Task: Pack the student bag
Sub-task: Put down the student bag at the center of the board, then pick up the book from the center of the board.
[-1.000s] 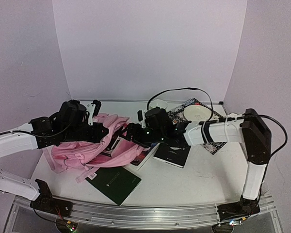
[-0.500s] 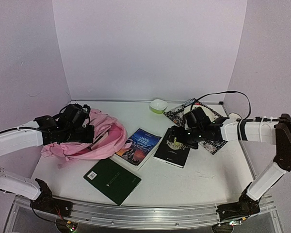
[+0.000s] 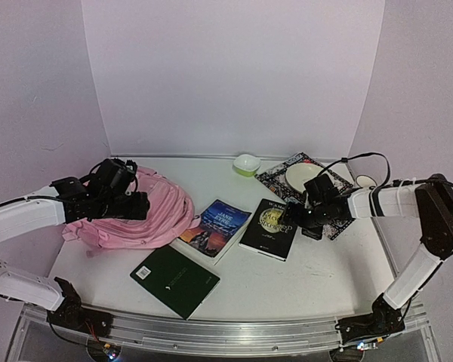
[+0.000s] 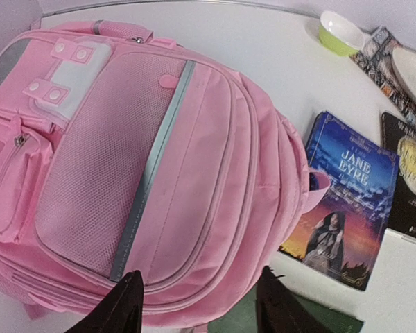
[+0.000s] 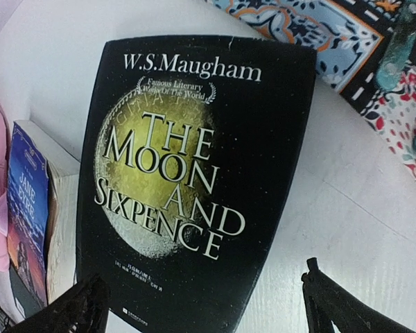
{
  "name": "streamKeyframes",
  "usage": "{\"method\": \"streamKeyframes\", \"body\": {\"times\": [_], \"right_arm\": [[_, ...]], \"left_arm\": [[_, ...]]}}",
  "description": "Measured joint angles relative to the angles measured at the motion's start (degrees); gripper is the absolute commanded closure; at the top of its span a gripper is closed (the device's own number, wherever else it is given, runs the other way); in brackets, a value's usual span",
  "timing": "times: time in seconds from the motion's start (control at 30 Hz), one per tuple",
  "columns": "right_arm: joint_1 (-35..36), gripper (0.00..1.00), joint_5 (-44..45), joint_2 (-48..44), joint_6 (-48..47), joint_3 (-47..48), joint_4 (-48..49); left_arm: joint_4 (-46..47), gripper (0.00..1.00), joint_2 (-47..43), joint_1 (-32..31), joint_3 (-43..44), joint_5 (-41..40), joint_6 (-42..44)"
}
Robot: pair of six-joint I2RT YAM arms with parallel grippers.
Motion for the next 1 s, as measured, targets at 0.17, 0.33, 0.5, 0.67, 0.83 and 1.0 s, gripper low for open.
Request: {"method": "streamKeyframes", "body": {"times": [0.17,0.33,0.5,0.67,0.83,1.0], "right_arm": [[-0.43,0.09,-2.50,4.67,1.31,0.00,3.27],[-1.05,0.17,-5.36,6.67,2.78,-0.43,6.89],[-1.79,0.28,-8.33,6.74,4.74,-1.95,10.31],[-1.80,0.35,-11.61,6.10,7.42,-3.52,13.81],[-1.98,0.42,-12.61,2.76,9.88,-4.35,15.27],[-1.94,0.52,-12.92,0.93,12.61,-4.65,19.71]], "left_arm": [[-0.04,0.22,-1.44,0.03,2.72,2.44,-0.24],[0.00,0.20,-2.05,0.03,4.84,5.49,-0.46],[0.04,0.20,-1.63,0.03,5.61,8.47,-0.50],[0.90,0.20,-0.72,0.03,5.65,11.30,-0.56],[2.63,0.20,-0.30,0.03,5.65,13.35,-1.05],[4.28,0.20,0.06,0.03,5.50,15.01,-1.64]]}}
